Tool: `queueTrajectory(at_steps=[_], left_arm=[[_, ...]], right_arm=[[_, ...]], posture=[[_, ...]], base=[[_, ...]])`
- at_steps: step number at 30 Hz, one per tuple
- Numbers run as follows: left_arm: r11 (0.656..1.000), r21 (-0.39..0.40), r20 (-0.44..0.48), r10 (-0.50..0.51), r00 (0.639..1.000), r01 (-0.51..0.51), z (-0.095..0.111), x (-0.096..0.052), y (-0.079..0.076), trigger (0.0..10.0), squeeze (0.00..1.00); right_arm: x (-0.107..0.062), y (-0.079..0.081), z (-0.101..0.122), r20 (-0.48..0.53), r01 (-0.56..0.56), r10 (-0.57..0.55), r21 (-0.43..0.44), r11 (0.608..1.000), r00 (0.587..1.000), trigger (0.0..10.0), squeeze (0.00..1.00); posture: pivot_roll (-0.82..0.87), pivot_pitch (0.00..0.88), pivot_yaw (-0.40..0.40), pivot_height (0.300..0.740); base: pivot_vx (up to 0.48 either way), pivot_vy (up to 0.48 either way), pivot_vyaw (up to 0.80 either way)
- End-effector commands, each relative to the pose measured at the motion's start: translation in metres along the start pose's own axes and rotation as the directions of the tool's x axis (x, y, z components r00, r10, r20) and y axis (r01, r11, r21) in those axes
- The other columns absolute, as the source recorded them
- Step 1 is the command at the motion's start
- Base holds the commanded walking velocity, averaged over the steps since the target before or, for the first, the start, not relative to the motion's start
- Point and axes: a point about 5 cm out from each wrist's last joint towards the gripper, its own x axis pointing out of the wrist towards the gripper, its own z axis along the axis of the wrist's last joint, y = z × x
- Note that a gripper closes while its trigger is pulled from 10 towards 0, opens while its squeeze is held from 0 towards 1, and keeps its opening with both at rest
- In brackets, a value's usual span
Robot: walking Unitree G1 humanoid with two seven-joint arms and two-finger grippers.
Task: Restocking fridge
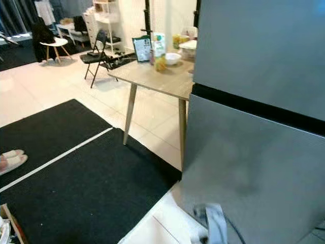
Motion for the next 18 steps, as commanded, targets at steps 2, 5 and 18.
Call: queueTrajectory(at_steps=[2, 5, 18], left_arm=[[1.0, 0.005, -0.01, 0.001, 1.0, -0.001, -0.001, 0.0, -0.001, 10.0, 0.0], [1.0, 0.007, -0.013, 0.0, 1.0, 0.0, -0.002, 0.0, -0.001, 10.0, 0.0], [1.0, 0.016, -0.012, -0.024, 1.0, 0.024, 0.0, 0.001, -0.003, 10.0, 0.0]], right_arm=[[0.0, -0.003, 0.001, -0.008, 0.011, -0.011, -0.005, 1.0, 1.0, 10.0, 0.0], [-0.004, -0.007, -0.016, -0.063, 0.023, -0.024, -0.016, 1.0, 0.998, 10.0, 0.0], [-0.002, -0.007, -0.006, -0.031, 0.033, -0.034, -0.015, 0.999, 0.999, 10.0, 0.0]], posture=[[-0.09, 0.0, 0.031, 0.74], [-0.09, 0.0, 0.031, 0.74], [-0.1, 0.0, 0.033, 0.74]], base=[[0.0, 0.0, -0.8], [0.0, 0.0, -0.8], [0.083, 0.0, -0.23]])
